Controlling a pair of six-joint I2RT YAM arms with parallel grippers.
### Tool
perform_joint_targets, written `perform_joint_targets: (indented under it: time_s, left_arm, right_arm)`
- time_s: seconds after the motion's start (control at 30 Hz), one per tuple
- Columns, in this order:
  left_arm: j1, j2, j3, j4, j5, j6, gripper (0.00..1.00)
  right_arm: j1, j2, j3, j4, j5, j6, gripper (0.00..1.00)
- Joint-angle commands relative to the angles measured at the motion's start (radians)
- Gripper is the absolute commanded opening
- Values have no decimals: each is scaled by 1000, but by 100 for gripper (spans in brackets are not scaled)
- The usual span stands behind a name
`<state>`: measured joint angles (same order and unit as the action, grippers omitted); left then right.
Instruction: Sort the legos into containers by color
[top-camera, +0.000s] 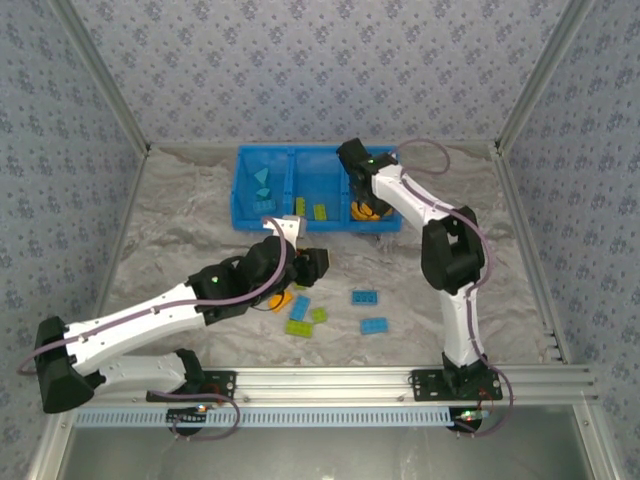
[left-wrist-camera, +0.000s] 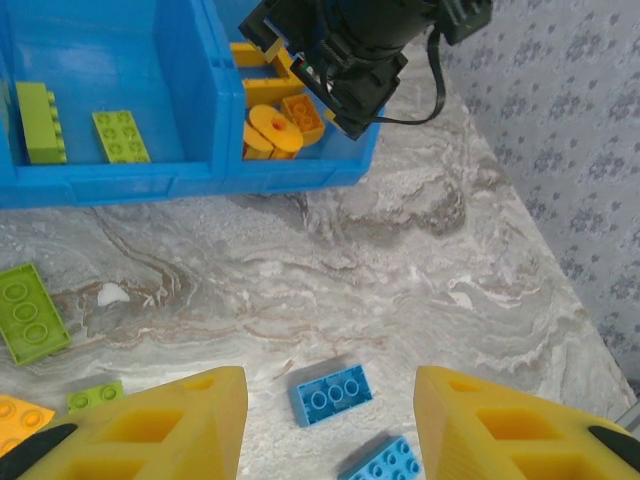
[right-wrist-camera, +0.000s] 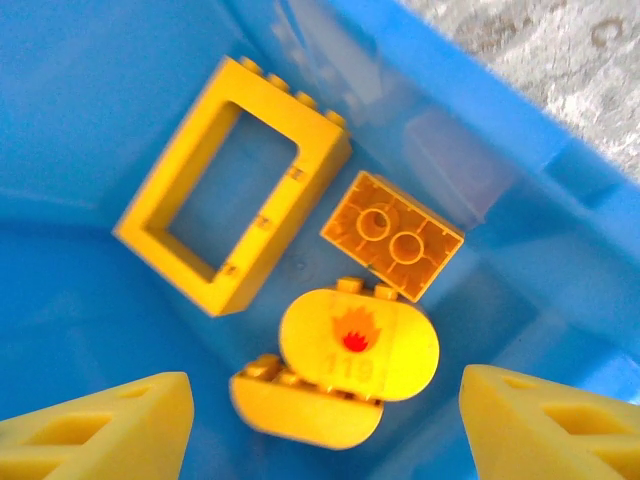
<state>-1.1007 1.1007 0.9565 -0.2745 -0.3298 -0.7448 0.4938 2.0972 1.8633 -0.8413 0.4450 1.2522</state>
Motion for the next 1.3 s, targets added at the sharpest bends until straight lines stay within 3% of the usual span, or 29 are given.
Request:
perform_joint_targets:
  time_s: [0.0, 0.13, 0.27, 0.4, 0.53, 0.7, 0.77, 1.0, 1.27]
  left_arm:
    - [-10, -29, 16, 25, -41, 17, 48]
    - [-8, -11, 47, -44, -42, 12, 49]
    - [-4, 59, 71, -117, -14, -17, 49]
    - [19, 127, 78, -230, -6, -127, 51]
    - [63, 229, 85, -376, 48, -187, 51]
    - [87, 383, 82, -444, 156, -169, 50]
    - [94, 421, 75, -439, 192, -176, 50]
    - [105, 497, 83, -487, 193, -181, 50]
    - [111, 555, 92, -462, 232, -154, 51]
  right_arm:
    - [21, -124, 22, -17, 82, -1, 73]
    - [56, -259, -47, 30, 135, -78, 71]
    - [110, -496, -294, 201, 160, -245, 67]
    - [170, -752, -596, 410, 24, -515, 64]
    - [243, -936, -820, 442, -170, -687, 63]
    - [330, -1206, -1101, 550, -456, -748, 62]
    - [380, -1293, -1179, 562, -486, -754, 63]
    - [442, -1407, -1274, 561, -591, -764, 69]
    - [451, -1409, -1256, 527, -559, -764, 70]
